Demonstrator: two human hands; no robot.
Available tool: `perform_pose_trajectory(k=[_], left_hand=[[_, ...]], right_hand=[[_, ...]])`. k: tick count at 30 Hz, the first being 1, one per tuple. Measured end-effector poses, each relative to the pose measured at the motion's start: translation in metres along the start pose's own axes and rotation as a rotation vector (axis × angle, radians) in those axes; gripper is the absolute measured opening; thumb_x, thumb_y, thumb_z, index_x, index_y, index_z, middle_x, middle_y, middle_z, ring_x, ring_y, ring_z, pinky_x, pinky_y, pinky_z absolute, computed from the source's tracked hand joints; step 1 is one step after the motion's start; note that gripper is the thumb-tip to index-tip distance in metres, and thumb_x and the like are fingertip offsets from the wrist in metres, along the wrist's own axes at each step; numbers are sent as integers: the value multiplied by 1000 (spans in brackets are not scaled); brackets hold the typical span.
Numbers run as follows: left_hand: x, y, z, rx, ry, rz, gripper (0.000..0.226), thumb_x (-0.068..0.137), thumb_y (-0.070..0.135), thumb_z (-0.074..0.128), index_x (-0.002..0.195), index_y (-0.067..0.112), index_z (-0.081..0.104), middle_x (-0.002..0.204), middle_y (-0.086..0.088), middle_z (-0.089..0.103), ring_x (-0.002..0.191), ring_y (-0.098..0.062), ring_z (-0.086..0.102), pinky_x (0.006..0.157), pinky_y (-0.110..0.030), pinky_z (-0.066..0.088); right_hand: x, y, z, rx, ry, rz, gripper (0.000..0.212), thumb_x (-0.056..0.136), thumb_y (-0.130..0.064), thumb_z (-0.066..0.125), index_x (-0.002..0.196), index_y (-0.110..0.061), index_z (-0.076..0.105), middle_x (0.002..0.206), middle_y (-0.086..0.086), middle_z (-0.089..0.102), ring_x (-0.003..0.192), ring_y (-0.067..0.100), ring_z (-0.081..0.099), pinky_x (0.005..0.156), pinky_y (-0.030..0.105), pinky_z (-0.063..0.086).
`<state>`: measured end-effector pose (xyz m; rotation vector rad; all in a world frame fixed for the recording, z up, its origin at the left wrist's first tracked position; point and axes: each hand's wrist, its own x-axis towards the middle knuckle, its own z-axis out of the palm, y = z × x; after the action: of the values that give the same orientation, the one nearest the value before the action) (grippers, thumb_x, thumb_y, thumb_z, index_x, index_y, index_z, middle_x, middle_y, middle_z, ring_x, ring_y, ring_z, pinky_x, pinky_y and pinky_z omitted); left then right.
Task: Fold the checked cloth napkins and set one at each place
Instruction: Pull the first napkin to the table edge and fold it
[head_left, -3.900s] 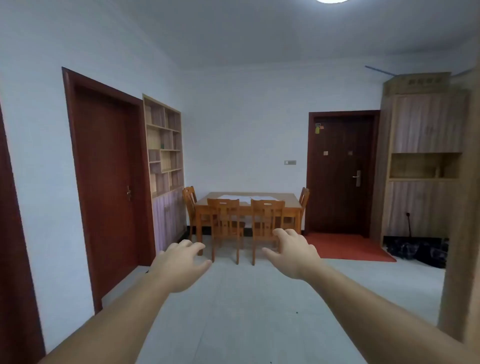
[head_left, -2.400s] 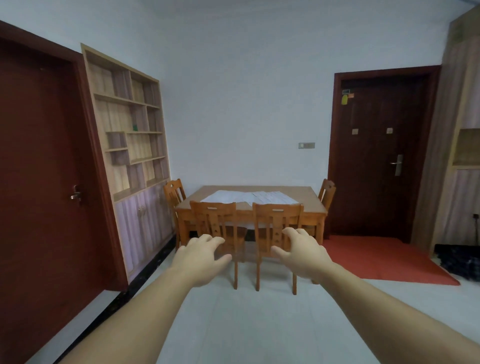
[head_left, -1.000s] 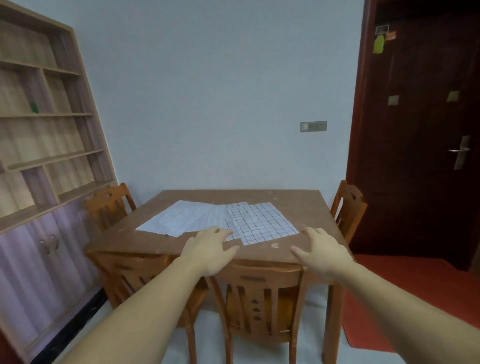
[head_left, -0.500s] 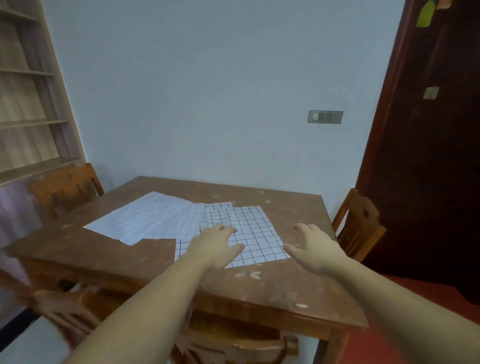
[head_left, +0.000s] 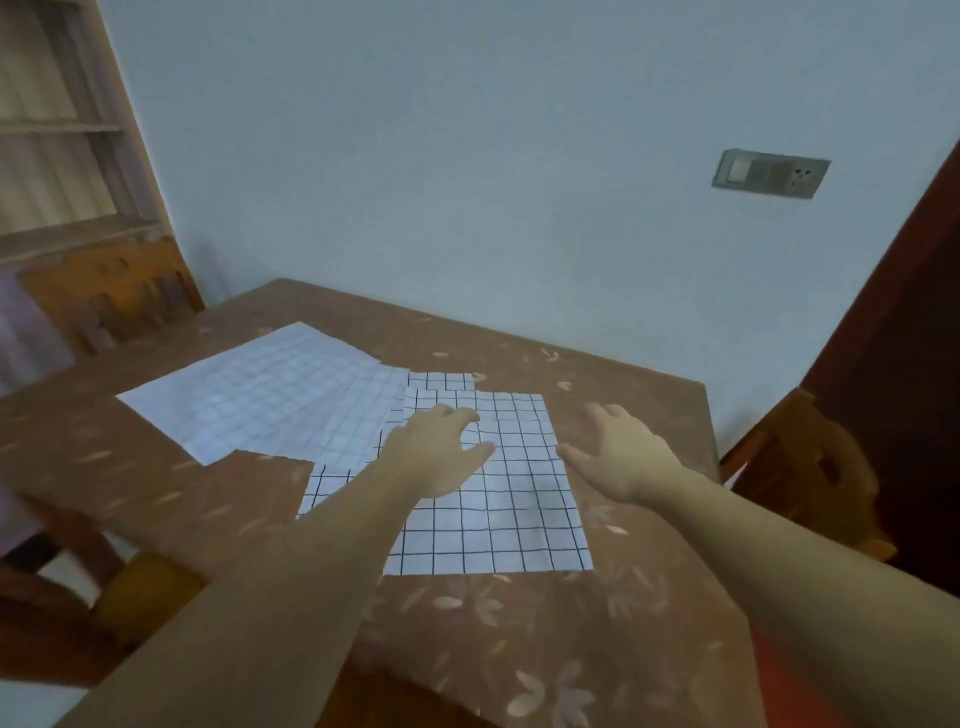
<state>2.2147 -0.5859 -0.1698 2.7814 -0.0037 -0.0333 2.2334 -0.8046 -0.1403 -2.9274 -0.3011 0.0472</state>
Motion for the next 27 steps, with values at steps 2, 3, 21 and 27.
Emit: perform_pose_trajectory(k=[2,3,21,27], left_hand=[[18,1,13,7,3,-51,58,95,59,40,146,32,36,152,4,35,137,-21,36,108,-45,35],[27,2,21,0,3,-85,58,95,59,40,146,32,36,152,4,35,136,-21,36,108,-45,35],[61,69,211,-164,-192,-652,59,95,59,40,148,35,31,153,5,33,135,-20,39,112,-44,32],[47,70,236,-214,-184,-683,60,95,60,39,149,35,30,155,4,32,138,-18,36,113,-43,30]], right_hand=[[28,13,13,-4,-30,-48,68,92,-54,48,148,-19,29,150,4,35,133,28,40,106,46,37],[43,20,21,-8,-49,-73,69,92,-54,48,148,-19,28,151,4,34,133,28,40,106,46,37],[140,139,197,-88,-483,-511,77,92,-58,44,150,-14,22,158,6,22,143,28,24,112,51,23],[125,160,252,-93,-486,-528,87,88,-70,35,155,-24,2,163,0,-9,149,23,-7,116,56,6]])
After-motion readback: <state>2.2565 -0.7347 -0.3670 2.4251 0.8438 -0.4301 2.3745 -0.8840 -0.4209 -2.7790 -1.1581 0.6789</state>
